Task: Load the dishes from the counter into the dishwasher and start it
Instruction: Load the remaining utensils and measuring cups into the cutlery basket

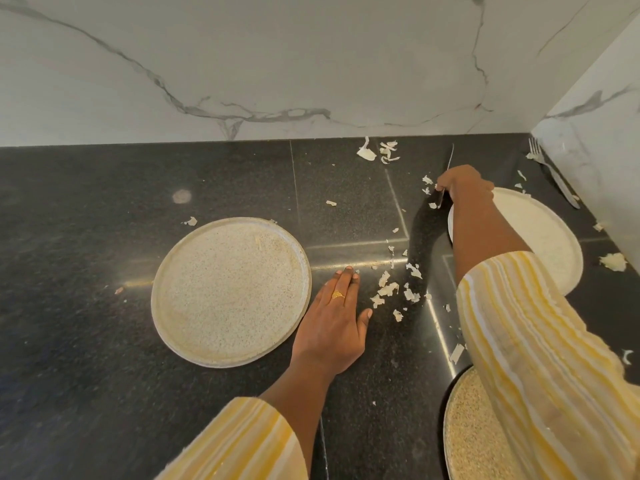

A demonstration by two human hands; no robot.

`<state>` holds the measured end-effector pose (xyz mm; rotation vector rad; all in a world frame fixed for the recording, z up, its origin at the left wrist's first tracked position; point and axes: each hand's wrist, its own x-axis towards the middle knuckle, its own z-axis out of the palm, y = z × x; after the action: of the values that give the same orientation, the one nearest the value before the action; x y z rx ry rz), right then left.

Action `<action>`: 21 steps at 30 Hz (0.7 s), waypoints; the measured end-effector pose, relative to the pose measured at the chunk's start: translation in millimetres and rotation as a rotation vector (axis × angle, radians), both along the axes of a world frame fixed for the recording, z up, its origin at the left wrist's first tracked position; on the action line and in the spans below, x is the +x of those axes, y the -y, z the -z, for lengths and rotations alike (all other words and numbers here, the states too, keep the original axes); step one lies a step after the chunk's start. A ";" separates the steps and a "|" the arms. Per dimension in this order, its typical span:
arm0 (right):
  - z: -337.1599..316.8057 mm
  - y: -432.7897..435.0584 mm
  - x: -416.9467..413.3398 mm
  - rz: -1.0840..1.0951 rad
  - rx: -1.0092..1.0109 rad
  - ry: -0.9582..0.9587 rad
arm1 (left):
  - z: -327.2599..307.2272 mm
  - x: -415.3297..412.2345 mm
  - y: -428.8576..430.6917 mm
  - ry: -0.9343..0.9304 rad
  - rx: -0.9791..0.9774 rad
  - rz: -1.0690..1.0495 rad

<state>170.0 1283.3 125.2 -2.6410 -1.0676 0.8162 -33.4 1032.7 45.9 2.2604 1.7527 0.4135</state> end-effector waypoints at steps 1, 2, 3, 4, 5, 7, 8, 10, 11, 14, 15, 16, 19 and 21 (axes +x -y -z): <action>4.6 -2.9 -2.1 -0.014 0.033 0.061 | -0.1 0.1 -0.2 0.002 0.000 -0.002; 9.3 -4.4 -3.9 -0.033 0.072 0.137 | 0.0 0.2 -0.4 0.004 0.001 -0.002; 11.5 -6.3 -6.7 -0.051 0.101 0.190 | 0.2 0.4 -0.7 0.008 0.000 -0.001; 12.6 -5.2 -9.9 -0.063 0.118 0.207 | 0.3 0.4 -0.9 0.012 -0.003 0.000; 13.7 -4.7 -11.3 -0.073 0.131 0.193 | 0.2 0.1 -1.0 0.016 -0.004 -0.001; 14.3 -3.1 -10.8 -0.078 0.197 0.082 | -0.2 -0.1 -0.4 0.028 -0.009 -0.006; 13.8 1.0 -10.1 -0.077 0.241 0.010 | -0.7 0.0 0.0 0.033 -0.014 -0.006; 13.2 13.0 -8.9 -0.064 0.317 -0.076 | -1.1 0.1 0.0 0.039 -0.024 -0.001; 13.7 19.6 -9.0 -0.050 0.338 -0.097 | -1.2 0.2 0.1 0.045 -0.032 0.001; 19.5 46.0 -14.7 0.034 0.363 -0.264 | -2.5 -0.2 -0.9 0.064 -0.038 -0.004; 21.1 59.6 -16.9 0.044 0.360 -0.296 | -3.0 -0.2 -1.0 0.064 -0.039 -0.001; 22.5 76.3 -19.5 0.041 0.357 -0.300 | -3.5 0.2 -0.4 0.065 -0.044 0.001; 27.8 133.3 -30.8 -0.016 0.407 -0.225 | -5.8 0.6 0.7 0.077 -0.065 0.006; 30.4 172.0 -39.8 -0.044 0.463 -0.109 | -6.8 -0.1 -0.2 0.081 -0.065 0.003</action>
<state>130.3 1111.3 94.8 -2.1721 -1.1285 0.6207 -33.5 1032.9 52.8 2.1707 1.6977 0.4346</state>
